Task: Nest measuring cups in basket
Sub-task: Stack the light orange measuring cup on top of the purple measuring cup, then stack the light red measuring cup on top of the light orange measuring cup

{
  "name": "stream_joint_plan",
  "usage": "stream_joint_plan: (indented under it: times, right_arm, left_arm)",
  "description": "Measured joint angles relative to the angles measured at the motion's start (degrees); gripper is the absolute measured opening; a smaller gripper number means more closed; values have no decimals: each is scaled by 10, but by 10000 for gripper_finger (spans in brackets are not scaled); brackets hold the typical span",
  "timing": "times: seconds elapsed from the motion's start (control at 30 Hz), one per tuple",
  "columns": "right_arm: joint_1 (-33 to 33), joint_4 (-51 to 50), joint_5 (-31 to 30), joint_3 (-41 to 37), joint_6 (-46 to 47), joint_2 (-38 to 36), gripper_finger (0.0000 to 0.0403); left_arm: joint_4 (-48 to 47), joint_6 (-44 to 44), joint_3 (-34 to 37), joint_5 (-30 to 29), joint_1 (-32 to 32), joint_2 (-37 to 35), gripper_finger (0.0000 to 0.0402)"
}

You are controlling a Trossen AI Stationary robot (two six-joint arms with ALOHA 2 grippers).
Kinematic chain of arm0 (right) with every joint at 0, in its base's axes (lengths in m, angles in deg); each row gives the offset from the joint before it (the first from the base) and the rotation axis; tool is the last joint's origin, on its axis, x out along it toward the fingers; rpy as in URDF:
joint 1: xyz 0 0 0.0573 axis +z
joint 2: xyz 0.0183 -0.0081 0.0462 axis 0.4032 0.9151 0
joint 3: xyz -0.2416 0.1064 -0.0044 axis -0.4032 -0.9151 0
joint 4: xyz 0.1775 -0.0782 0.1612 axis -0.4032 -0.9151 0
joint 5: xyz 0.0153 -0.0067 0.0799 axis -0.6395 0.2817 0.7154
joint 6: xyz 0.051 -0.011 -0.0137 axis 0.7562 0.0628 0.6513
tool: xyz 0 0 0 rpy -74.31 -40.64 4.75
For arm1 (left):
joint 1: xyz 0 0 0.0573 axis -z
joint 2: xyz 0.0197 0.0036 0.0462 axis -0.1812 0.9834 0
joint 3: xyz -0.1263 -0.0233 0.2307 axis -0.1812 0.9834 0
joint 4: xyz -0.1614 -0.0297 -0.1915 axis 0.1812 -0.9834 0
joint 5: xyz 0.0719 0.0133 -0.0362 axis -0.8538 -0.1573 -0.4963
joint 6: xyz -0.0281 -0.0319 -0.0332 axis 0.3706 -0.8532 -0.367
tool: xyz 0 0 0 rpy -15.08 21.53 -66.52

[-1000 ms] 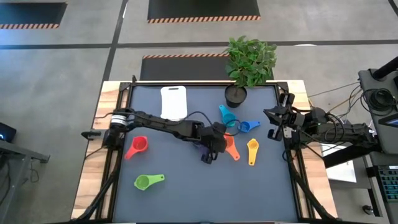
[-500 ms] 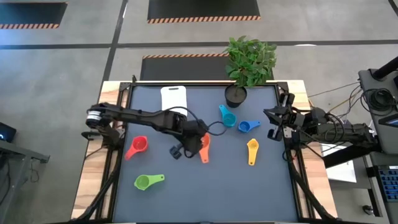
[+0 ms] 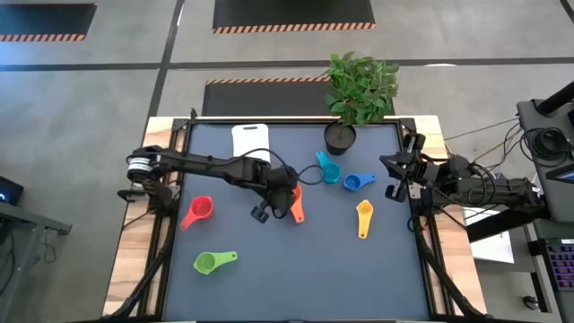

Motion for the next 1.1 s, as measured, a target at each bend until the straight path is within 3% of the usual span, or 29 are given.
stream_joint_plan:
  times: [0.57,0.87,1.1]
  right_arm:
    - [0,0,-1,0,0,2,9]
    - [0,1,-1,0,-8,2,9]
    - [0,1,-1,0,-10,2,9]
  left_arm:
    - [38,-21,55,-5,-2,1,47]
    - [16,-32,30,-3,-2,-4,79]
    - [1,-94,28,-2,4,-25,76]
